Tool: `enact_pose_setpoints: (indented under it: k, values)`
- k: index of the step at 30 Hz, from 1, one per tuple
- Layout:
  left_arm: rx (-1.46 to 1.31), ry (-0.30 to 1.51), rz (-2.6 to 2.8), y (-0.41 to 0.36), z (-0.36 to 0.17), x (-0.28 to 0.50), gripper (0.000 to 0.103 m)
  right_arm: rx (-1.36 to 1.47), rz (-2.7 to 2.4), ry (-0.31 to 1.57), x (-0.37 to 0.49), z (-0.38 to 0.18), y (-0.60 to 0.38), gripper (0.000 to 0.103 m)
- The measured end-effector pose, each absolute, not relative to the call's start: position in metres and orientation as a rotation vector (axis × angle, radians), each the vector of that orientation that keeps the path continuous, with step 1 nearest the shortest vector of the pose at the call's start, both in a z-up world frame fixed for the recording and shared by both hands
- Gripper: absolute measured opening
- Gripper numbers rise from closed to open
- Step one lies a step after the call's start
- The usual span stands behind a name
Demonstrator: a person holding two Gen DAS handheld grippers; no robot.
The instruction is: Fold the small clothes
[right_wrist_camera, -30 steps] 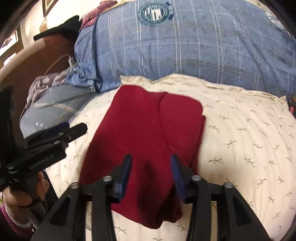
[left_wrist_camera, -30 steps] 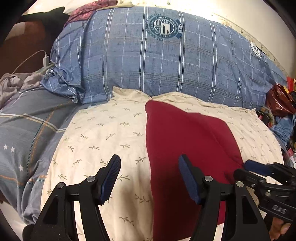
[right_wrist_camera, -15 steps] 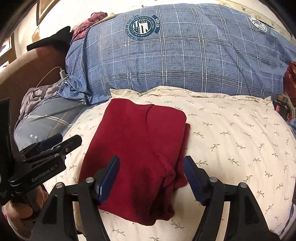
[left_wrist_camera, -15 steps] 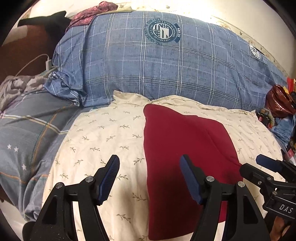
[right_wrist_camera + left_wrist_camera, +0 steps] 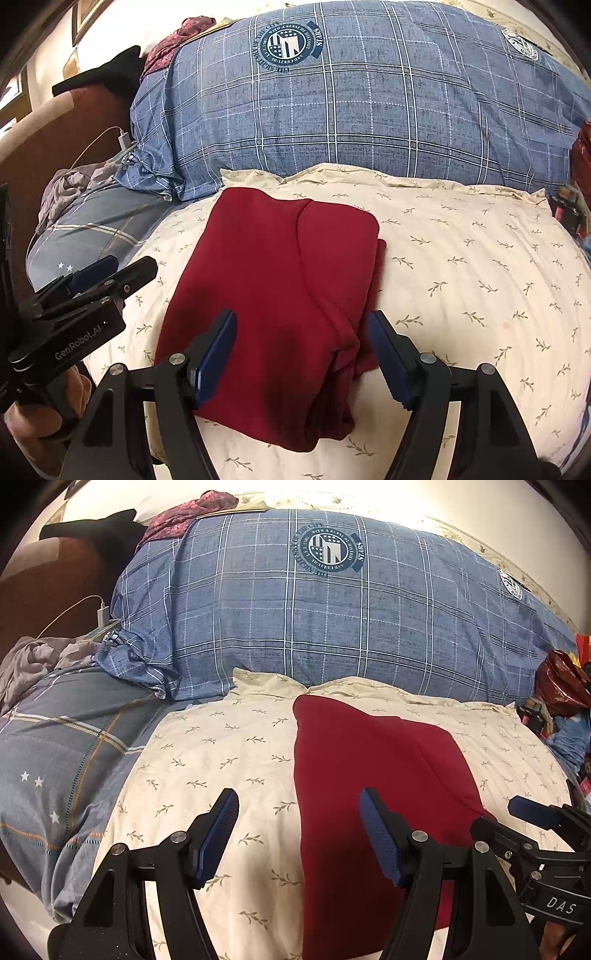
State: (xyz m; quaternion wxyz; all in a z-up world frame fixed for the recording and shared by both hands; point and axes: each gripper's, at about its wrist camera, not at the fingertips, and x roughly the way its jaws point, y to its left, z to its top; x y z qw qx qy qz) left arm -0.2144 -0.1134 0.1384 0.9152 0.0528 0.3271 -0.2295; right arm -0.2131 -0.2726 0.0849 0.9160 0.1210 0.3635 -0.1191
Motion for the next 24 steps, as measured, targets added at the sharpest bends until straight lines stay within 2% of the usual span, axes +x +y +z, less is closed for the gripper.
enact_pose_setpoints:
  k: [24]
  values:
    - [0.118,0.682,-0.473,-0.1164,0.1338,-0.2078,0.067,0.247,-0.238,0.776,-0.2063,0.0780,-0.2683,0.074]
